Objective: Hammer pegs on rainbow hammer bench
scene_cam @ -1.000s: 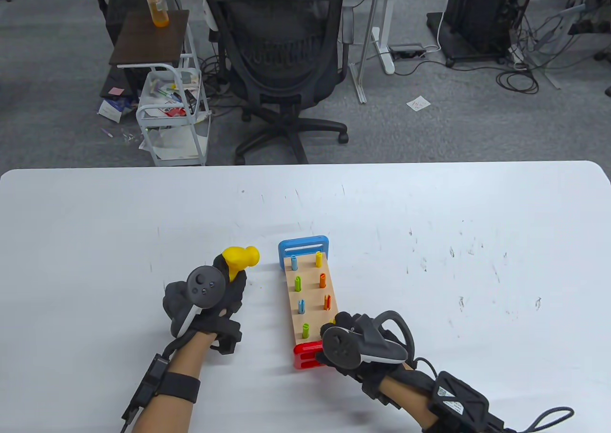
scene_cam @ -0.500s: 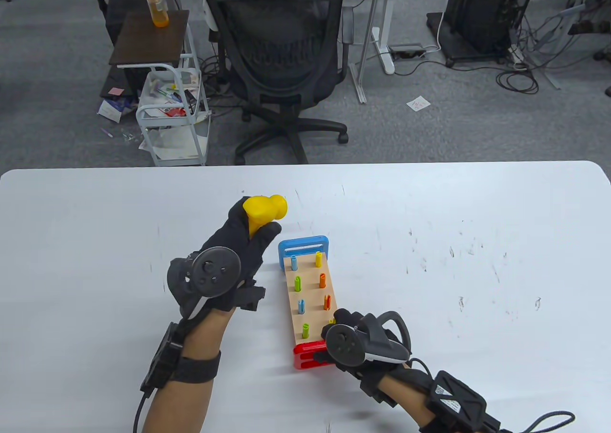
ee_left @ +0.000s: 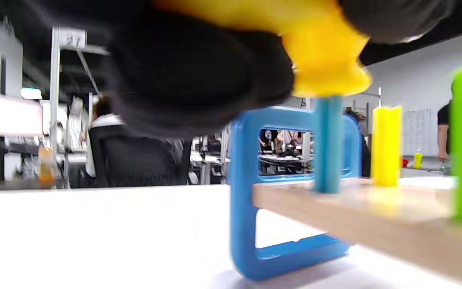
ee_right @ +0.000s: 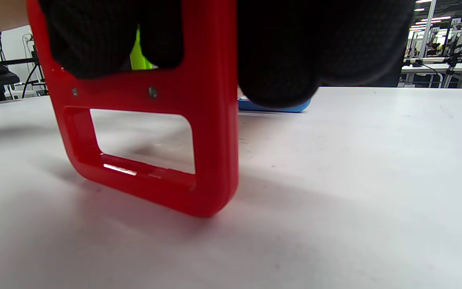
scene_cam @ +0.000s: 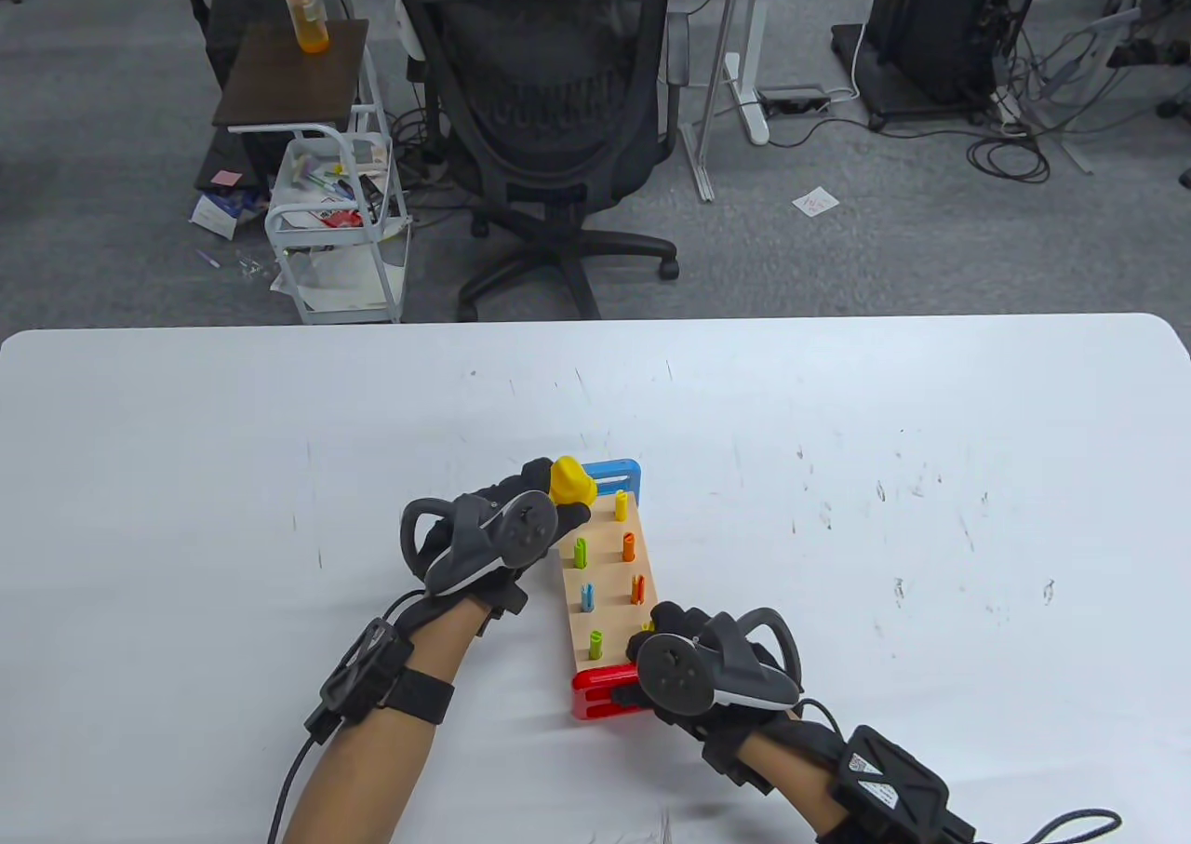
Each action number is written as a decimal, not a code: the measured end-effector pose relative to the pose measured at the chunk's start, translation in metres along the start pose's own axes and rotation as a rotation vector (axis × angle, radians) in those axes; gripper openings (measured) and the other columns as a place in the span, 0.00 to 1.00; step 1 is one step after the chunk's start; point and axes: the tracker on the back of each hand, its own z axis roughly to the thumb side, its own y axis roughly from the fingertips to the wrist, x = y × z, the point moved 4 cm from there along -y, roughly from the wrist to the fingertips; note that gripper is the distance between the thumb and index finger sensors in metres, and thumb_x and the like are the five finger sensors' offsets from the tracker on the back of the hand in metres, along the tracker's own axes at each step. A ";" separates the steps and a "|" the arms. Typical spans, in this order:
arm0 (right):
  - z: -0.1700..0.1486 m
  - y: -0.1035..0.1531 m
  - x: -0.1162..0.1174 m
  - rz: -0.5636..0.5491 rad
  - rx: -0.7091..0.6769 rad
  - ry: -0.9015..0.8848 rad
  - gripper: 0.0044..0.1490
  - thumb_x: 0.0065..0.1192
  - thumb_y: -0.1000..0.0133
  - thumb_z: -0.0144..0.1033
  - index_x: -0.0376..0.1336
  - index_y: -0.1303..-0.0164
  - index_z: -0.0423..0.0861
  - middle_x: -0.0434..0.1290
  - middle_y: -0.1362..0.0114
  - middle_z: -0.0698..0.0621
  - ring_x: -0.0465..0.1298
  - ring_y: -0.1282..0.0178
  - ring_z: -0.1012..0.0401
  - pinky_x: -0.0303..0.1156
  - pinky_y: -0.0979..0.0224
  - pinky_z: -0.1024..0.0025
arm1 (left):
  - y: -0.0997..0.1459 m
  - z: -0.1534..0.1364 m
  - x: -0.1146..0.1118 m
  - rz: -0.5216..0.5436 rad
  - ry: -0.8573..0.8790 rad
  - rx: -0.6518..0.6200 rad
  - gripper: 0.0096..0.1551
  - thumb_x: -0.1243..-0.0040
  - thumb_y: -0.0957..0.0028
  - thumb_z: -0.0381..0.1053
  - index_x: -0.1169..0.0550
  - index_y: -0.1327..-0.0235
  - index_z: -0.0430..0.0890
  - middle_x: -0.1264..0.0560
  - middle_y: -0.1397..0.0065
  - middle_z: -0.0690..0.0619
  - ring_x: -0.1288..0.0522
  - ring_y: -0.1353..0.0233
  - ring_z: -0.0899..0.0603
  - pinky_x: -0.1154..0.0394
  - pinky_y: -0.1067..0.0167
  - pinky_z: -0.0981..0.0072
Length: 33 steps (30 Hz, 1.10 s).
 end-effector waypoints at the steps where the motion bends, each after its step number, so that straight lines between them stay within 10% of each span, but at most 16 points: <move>1: 0.000 0.000 0.000 -0.001 0.000 0.001 0.23 0.63 0.42 0.55 0.71 0.55 0.46 0.72 0.39 0.38 0.80 0.49 0.47 0.76 0.40 0.45 | 0.002 -0.001 0.011 0.044 -0.010 0.001 0.43 0.49 0.51 0.77 0.26 0.31 0.51 0.12 0.53 0.55 0.09 0.68 0.49 0.15 0.77 0.70; 10: -0.001 -0.001 0.002 0.005 0.000 -0.001 0.23 0.63 0.42 0.55 0.71 0.55 0.46 0.72 0.39 0.38 0.80 0.49 0.47 0.76 0.40 0.45 | 0.029 -0.014 0.105 0.435 0.231 0.035 0.43 0.51 0.50 0.78 0.26 0.29 0.53 0.12 0.53 0.55 0.09 0.67 0.49 0.15 0.76 0.71; 13: -0.001 0.000 0.002 0.006 0.002 -0.002 0.23 0.63 0.42 0.55 0.71 0.54 0.46 0.72 0.39 0.38 0.79 0.48 0.47 0.76 0.40 0.45 | 0.019 -0.012 0.083 0.328 0.217 0.030 0.43 0.50 0.50 0.78 0.25 0.29 0.53 0.12 0.53 0.54 0.09 0.67 0.48 0.15 0.76 0.70; 17: -0.001 0.000 0.002 0.006 0.005 -0.004 0.23 0.63 0.42 0.55 0.71 0.54 0.46 0.72 0.39 0.38 0.79 0.48 0.47 0.76 0.40 0.45 | 0.001 -0.004 -0.003 -0.089 -0.112 -0.010 0.43 0.50 0.51 0.79 0.24 0.30 0.55 0.12 0.54 0.56 0.09 0.67 0.49 0.15 0.77 0.71; 28: -0.002 0.001 0.002 0.006 0.005 -0.007 0.23 0.63 0.42 0.55 0.71 0.54 0.46 0.72 0.39 0.38 0.79 0.48 0.47 0.76 0.40 0.45 | 0.011 -0.005 0.100 0.281 0.105 0.047 0.43 0.50 0.51 0.79 0.25 0.29 0.55 0.12 0.54 0.55 0.09 0.67 0.49 0.15 0.76 0.70; 33: -0.002 0.001 0.002 0.001 0.003 -0.008 0.23 0.63 0.42 0.55 0.71 0.54 0.46 0.72 0.39 0.38 0.79 0.48 0.47 0.76 0.40 0.45 | 0.008 0.002 0.027 0.034 -0.041 0.040 0.44 0.50 0.51 0.78 0.25 0.27 0.55 0.12 0.54 0.53 0.09 0.67 0.48 0.15 0.76 0.69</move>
